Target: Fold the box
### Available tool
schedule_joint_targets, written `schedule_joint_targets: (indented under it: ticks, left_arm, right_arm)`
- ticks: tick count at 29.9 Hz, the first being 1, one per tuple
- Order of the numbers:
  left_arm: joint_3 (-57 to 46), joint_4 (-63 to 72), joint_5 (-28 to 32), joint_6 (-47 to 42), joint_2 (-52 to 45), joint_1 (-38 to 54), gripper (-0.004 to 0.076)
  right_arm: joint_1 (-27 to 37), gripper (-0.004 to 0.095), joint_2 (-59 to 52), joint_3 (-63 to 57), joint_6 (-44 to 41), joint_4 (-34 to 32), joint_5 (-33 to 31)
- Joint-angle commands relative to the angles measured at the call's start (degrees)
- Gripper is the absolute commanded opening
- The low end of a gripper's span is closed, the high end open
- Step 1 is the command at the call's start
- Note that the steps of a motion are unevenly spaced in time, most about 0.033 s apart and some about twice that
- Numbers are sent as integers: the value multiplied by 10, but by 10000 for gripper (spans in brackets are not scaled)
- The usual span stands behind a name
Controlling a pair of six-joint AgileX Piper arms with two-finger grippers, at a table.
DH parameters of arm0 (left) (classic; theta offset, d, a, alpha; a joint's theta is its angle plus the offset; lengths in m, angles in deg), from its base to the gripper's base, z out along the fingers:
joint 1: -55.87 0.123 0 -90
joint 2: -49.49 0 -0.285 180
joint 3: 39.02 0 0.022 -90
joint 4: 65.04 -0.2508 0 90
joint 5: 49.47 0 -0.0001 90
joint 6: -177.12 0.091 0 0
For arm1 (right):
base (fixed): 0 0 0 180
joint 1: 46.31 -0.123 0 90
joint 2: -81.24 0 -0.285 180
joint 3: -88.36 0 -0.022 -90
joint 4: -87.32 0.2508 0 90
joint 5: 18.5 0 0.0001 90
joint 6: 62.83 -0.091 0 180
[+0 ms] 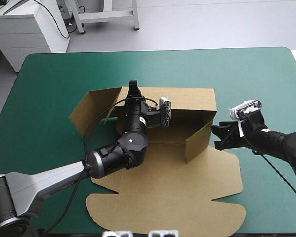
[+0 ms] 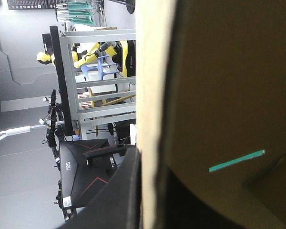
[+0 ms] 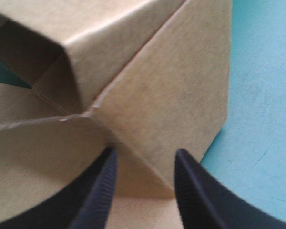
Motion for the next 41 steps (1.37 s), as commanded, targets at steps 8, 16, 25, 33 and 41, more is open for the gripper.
schedule_joint_targets:
  ticks: [8,16,25,33,41]
  left_arm:
    - [15,-30,-8,-6,-27,-2,-8]
    - [15,-30,-8,-6,-27,-2,-8]
    - [15,-30,-8,1,-27,-2,-8]
    - [15,-30,-8,0,-27,-2,-8]
    - [15,-30,-8,-4,-27,-2,-8]
  right_arm:
    - [1,886,-12,13,36,8,-4]
    - [0,886,-9,-6,23,40,-10]
    - [-30,886,-20,-57,59,115,68]
    - [-180,886,-20,-57,40,113,297]
    - [-206,882,-16,-57,27,115,424]
